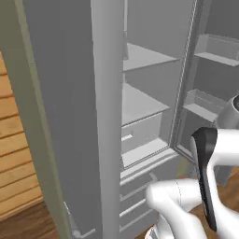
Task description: Grab a lemon wedge from the fridge and one ice cube from the ice bowl, and put them in the glass of lemonade.
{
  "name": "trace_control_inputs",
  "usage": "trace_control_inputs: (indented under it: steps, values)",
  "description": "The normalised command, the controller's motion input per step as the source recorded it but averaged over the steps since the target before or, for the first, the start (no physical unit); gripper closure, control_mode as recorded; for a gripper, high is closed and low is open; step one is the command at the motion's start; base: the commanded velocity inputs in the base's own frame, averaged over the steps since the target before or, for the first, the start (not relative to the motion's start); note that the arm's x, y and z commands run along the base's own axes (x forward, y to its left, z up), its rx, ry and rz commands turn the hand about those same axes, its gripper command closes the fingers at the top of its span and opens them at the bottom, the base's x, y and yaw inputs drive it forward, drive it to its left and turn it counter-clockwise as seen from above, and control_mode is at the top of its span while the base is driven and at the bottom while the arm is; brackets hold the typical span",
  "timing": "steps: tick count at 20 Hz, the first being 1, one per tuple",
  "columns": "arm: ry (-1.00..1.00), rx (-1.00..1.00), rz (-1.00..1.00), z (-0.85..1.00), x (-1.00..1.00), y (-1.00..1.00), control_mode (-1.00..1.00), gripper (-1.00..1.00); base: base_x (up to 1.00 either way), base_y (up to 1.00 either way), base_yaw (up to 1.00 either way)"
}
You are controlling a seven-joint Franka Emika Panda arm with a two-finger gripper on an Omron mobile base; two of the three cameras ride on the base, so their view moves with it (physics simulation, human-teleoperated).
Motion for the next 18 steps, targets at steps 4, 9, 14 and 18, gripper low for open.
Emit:
trace_control_inputs:
  steps: [4, 9, 14, 18]
  values:
    - [0.00, 0.00, 0.00, 0.00, 0.00, 0.00, 1.00, 1.00, -0.52, -0.26, -0.41]
    - [0.00, 0.00, 0.00, 0.00, 0.00, 0.00, 1.00, 1.00, -0.15, -0.51, -0.80]
    - [0.00, 0.00, 0.00, 0.00, 0.00, 0.00, 1.00, 1.00, -0.01, -0.63, -0.85]
    - [0.00, 0.00, 0.00, 0.00, 0.00, 0.00, 1.00, 1.00, 0.08, -0.96, -0.74]
